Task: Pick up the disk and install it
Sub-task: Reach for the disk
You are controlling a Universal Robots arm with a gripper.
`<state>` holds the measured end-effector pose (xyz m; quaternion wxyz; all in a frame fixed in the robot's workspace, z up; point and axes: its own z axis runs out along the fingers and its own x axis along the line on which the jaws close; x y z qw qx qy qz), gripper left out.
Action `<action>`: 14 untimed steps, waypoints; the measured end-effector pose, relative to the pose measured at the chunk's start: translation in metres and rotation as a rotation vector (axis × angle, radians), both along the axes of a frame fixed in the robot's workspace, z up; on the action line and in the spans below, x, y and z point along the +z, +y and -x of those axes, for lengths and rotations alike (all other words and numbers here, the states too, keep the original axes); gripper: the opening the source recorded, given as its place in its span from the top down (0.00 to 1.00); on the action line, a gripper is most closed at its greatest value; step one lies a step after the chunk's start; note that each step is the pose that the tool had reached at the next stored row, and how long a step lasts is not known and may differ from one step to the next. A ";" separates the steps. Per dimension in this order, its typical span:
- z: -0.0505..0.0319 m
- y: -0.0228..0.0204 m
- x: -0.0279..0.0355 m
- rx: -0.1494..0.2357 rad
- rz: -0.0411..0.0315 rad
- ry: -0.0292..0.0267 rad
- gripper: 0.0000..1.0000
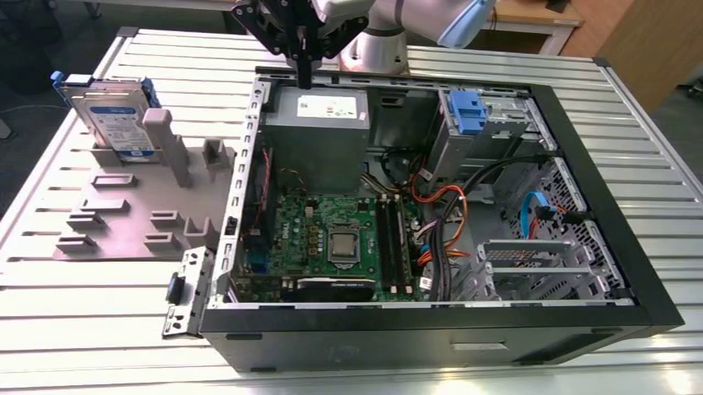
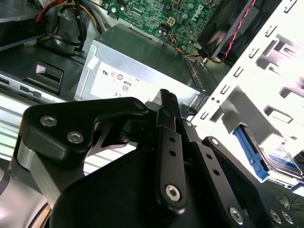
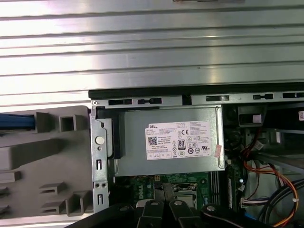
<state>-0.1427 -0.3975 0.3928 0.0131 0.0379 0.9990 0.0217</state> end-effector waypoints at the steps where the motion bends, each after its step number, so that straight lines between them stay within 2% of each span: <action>1: 0.0005 0.0000 0.0000 0.000 0.0001 0.0000 0.89; 14: 0.0050 0.0000 -0.0002 0.000 0.0001 0.0000 0.89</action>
